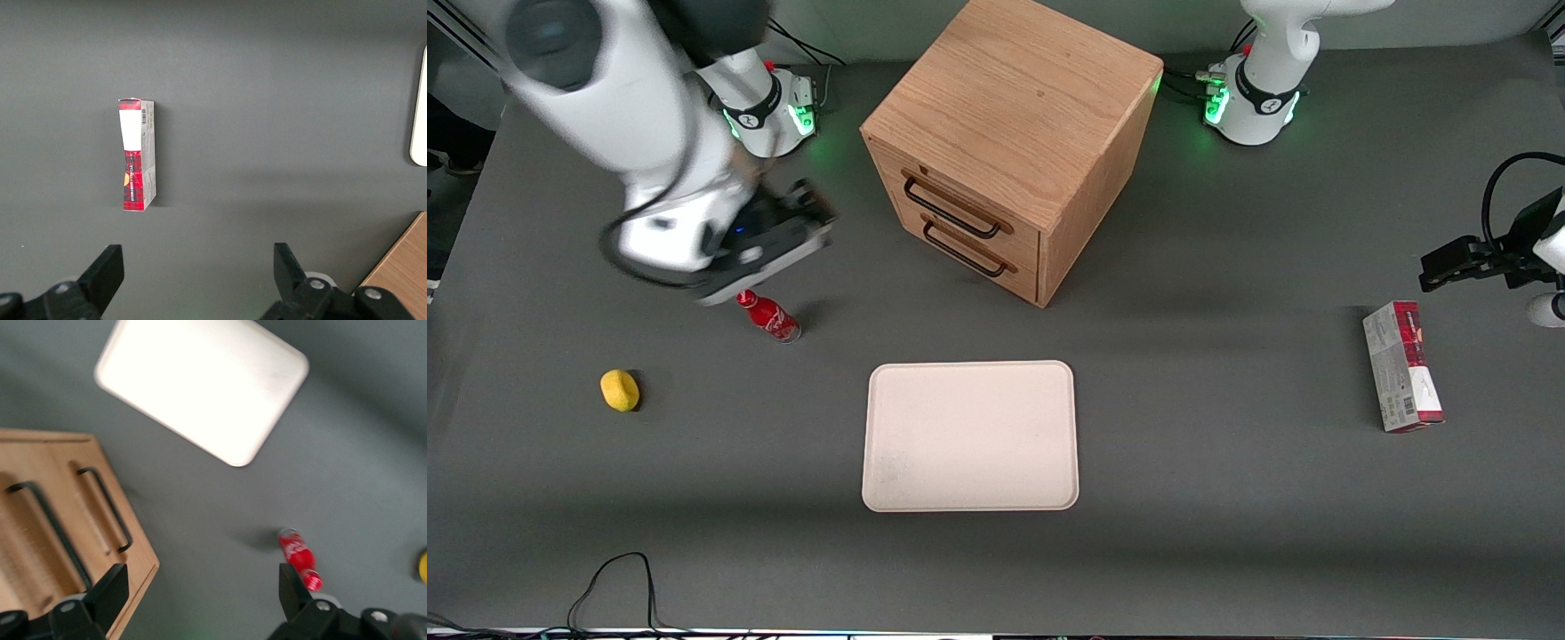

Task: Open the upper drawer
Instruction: 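Move the right gripper to the upper drawer's black handle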

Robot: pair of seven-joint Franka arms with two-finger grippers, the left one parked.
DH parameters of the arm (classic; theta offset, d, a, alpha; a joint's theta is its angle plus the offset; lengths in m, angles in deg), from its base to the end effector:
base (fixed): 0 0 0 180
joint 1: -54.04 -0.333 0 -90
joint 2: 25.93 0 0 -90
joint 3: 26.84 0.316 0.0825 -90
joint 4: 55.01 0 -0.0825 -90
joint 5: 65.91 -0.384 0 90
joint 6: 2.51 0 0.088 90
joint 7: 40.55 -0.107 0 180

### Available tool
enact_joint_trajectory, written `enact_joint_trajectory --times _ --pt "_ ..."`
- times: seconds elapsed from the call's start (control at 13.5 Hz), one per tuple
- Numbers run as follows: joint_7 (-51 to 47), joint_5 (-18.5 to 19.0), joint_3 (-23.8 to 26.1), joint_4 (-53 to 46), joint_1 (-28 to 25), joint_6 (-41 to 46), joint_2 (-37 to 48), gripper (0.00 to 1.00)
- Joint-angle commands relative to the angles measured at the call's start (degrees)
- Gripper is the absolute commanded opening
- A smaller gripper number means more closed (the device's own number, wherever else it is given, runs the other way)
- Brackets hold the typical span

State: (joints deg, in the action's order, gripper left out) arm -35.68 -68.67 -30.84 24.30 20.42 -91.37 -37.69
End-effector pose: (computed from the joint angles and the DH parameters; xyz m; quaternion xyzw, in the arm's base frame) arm 0.5292 0.3121 0.5909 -0.9546 -0.2969 0.0222 0.0125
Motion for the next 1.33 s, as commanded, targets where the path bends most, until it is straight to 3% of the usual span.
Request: enact_joint_trajectory --times 0.0,0.52,0.89,1.26 --pt "4.52 -0.23 -0.92 -0.31 -5.22 0.27 -0.99 1.0" --pt "14.98 -0.76 -1.01 2.86 -10.33 -0.96 -0.56 1.0" --pt "16.4 -10.5 -1.54 5.5 -10.24 -0.61 -0.2 1.0" --pt "16.93 -12.8 -1.71 12.16 -10.24 -4.73 0.06 1.0"
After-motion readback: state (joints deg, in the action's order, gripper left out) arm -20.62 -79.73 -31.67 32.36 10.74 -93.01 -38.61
